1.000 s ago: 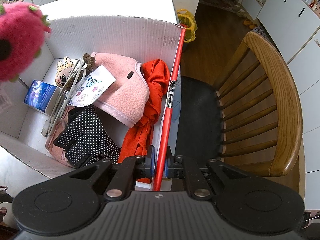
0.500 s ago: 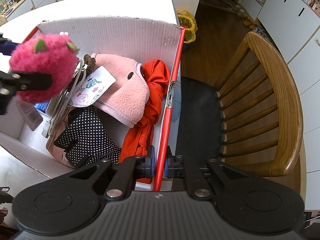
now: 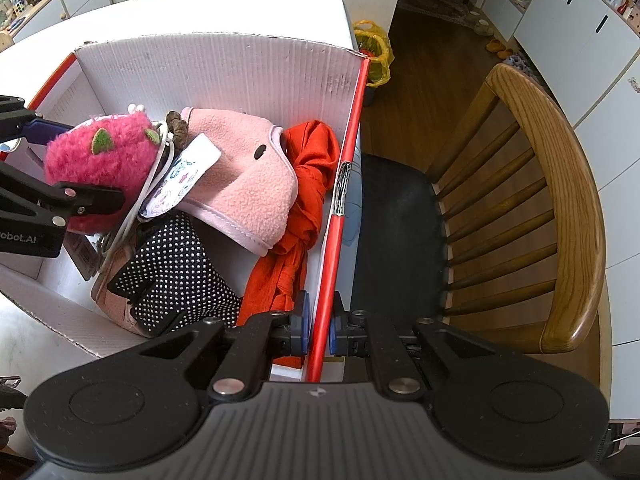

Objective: Organize objects
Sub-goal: 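Carry the pink plush into the box and release it with the left gripper, then move the left gripper to the pile and grasp the black cable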

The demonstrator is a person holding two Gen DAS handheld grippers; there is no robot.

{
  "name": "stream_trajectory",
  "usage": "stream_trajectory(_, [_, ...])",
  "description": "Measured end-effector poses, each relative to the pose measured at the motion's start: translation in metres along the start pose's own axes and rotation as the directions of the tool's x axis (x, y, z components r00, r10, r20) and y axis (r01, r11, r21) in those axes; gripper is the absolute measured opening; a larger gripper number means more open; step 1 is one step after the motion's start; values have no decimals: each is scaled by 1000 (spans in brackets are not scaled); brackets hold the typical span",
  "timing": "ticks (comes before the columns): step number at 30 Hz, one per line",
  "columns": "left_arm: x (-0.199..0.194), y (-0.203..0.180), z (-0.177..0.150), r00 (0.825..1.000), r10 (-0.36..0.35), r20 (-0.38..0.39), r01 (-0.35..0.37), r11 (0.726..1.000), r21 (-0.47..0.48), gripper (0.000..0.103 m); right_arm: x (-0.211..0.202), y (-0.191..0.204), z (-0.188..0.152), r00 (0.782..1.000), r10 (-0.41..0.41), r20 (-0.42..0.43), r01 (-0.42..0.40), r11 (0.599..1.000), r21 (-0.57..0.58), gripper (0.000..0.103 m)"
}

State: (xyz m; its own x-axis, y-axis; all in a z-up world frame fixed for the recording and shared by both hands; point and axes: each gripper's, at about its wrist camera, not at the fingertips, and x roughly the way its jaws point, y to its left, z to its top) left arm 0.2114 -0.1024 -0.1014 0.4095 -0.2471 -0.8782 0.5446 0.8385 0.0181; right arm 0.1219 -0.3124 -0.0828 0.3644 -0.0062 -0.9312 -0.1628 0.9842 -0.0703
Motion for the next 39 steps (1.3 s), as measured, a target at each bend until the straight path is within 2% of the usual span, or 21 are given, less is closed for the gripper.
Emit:
stream_trajectory(12, [-13,7,-5,998,-57,39,58,998,-33,91,0,0,-1,1000,1,1,-1,1000,0,9])
stream_trajectory(22, [-51,25,-9,990,-75,120,85,993,-83,97,-2,-3,-2,1000,2,1,-2,1000,2,9])
stream_trajectory(31, [-89,62,-10,976,12,216,25,985,-170,102,-3,-4,-1,1000,1,0,-1,1000,2,9])
stream_trajectory(39, [-97,111,-16,964,145,222,-79,957,-279,102,-1,1,3,1000,-1,-2,1,1000,1,9])
